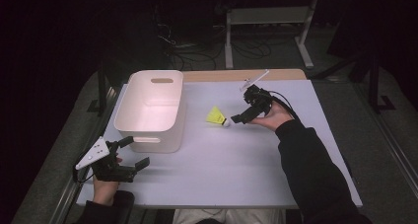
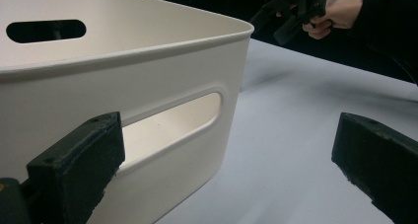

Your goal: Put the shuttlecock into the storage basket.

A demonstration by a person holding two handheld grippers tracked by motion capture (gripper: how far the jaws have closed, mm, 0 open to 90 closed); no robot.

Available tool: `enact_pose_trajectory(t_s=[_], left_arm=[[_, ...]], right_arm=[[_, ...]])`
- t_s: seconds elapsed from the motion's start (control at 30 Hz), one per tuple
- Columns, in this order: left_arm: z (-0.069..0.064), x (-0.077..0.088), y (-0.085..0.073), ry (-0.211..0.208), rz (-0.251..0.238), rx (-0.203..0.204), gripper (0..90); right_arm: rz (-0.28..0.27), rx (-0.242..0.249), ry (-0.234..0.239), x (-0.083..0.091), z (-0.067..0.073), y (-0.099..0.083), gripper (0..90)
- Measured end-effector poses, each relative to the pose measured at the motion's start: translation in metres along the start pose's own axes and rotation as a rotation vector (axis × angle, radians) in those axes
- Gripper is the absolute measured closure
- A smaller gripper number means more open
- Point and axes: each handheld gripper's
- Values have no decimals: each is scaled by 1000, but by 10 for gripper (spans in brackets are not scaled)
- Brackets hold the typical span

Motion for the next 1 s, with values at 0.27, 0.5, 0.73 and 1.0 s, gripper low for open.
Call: enact_pose_trajectory(t_s=[0.27,0.5,0.73,1.0], left_arm=[[0,0,0,-7,1,-1,0],[0,0,0,-7,1,-1,0],[0,0,0,-8,2,-2,0],[0,0,0,-9,2,-2,0]], right_arm=[[17,5,14,-10,1,-1,0],[30,6,26,-23,0,-5,0],[54,12,44,-38,2,-8,0],[77,11,53,-48,3,-11,0]])
Point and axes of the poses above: each handheld gripper's, and its own axes: x roughly backward along the jaws, y roughly out of its top, z roughly to its left, and after that the axes turned 10 degrees about -z, right-handed
